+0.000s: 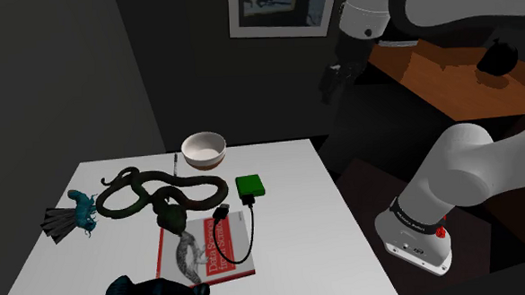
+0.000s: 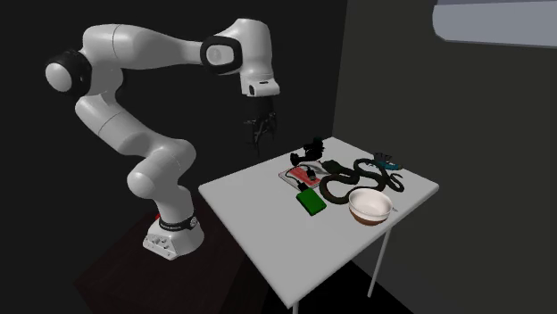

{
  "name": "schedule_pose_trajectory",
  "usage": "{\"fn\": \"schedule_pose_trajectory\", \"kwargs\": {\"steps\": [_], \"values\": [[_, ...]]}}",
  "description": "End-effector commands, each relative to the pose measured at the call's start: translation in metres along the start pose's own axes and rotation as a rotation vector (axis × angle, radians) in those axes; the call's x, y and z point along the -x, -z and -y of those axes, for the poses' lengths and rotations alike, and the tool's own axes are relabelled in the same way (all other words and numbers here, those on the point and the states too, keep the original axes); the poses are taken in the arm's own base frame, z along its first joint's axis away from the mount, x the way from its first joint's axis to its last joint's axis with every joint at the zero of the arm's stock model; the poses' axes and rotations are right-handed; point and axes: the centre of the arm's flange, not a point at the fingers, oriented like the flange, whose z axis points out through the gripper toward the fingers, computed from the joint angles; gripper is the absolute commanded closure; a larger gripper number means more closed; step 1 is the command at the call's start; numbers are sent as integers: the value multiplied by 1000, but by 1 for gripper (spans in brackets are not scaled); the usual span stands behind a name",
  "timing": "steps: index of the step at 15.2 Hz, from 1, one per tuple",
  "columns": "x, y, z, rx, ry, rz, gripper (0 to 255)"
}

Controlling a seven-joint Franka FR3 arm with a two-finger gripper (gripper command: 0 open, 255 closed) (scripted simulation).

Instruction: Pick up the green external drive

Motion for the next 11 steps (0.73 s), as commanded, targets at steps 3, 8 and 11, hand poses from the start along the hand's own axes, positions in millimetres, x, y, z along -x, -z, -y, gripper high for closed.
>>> {"fn": "schedule_pose_trajectory", "kwargs": {"steps": [3,8,11], "values": [[9,-30,44,7,-83,18,0],[16,-66,99,16,-182,41,0],[18,-88,132,21,-242,55,0]]}}
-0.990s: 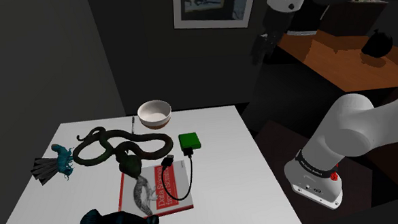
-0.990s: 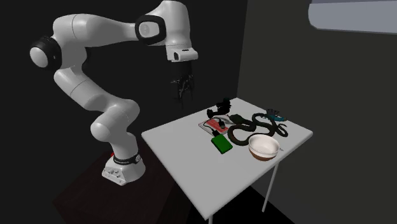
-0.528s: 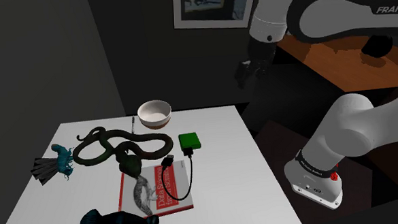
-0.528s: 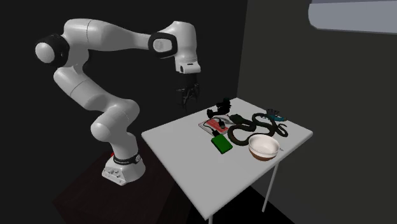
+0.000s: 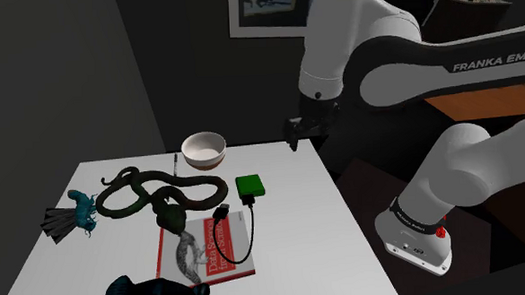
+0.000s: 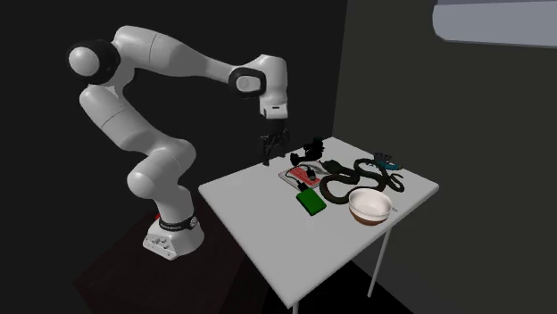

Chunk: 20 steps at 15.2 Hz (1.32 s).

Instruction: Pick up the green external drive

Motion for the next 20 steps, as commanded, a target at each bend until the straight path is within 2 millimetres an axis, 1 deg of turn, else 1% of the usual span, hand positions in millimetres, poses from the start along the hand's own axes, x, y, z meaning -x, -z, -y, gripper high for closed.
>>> {"fn": "schedule_pose_trajectory", "kwargs": {"steps": [1,8,15,16,20], "values": [[6,-14,24,3,-43,10,0],[17,-65,101,15,-182,42,0],[18,-117,179,27,-321,74,0],[18,-122,187,28,-337,78,0],[20,-143,189,28,-337,78,0]]}}
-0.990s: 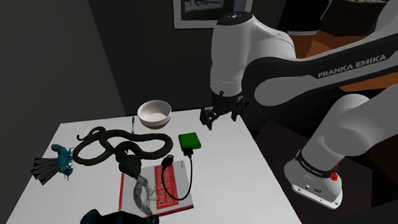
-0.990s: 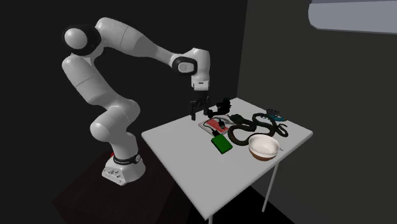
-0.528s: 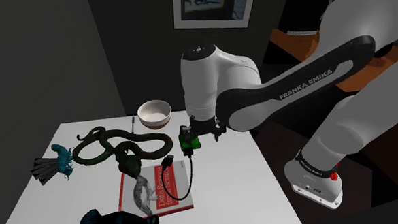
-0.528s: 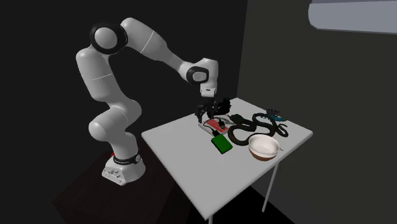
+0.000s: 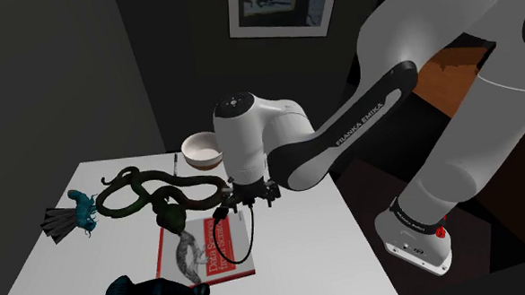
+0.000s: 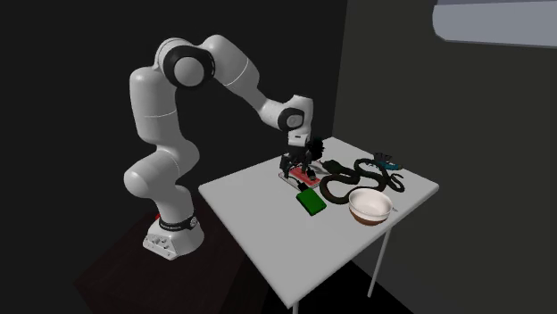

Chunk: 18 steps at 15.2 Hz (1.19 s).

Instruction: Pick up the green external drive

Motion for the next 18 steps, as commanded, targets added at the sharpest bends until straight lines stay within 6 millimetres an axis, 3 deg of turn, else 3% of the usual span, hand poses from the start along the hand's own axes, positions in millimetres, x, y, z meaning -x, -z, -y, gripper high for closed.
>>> {"fn": "schedule_pose_trajectory", "kwargs": {"steps": [1,5,6,15,18], "values": [[1,-10,3,-1,-2,0,0],[2,-23,4,-1,-1,0,0],[2,-23,4,-1,-1,0,255],[2,-23,4,-1,-2,0,255],[1,-7,3,-1,-2,0,255]]}}
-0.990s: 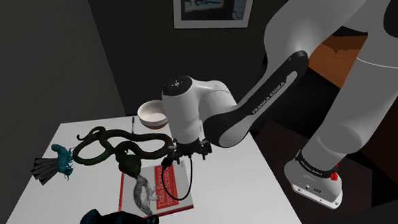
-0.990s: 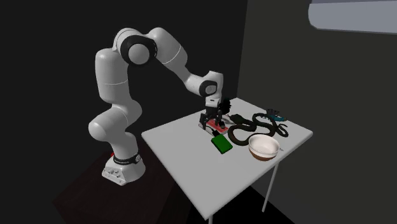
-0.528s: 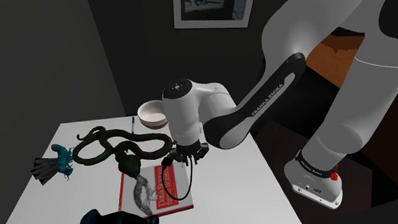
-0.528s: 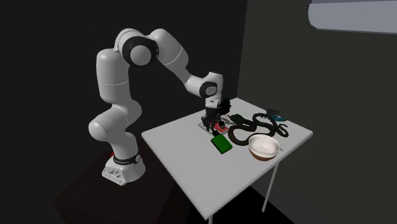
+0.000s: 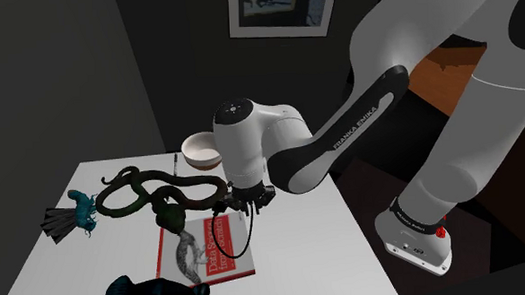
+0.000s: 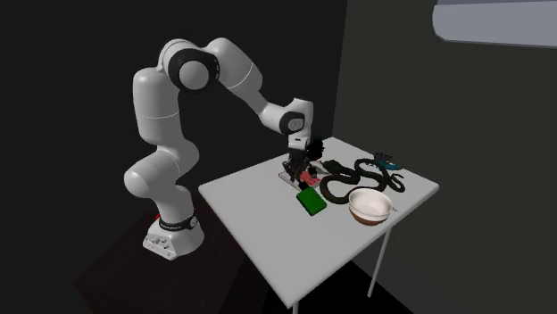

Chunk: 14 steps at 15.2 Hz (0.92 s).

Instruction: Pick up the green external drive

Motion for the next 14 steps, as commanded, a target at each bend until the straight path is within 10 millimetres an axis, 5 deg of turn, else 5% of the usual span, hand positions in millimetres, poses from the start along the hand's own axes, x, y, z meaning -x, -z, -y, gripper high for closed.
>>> {"fn": "schedule_pose_trajectory", "kwargs": {"steps": [1,14], "values": [[0,10,-1,0,0,0,255],[-3,68,-8,0,0,0,255]]}}
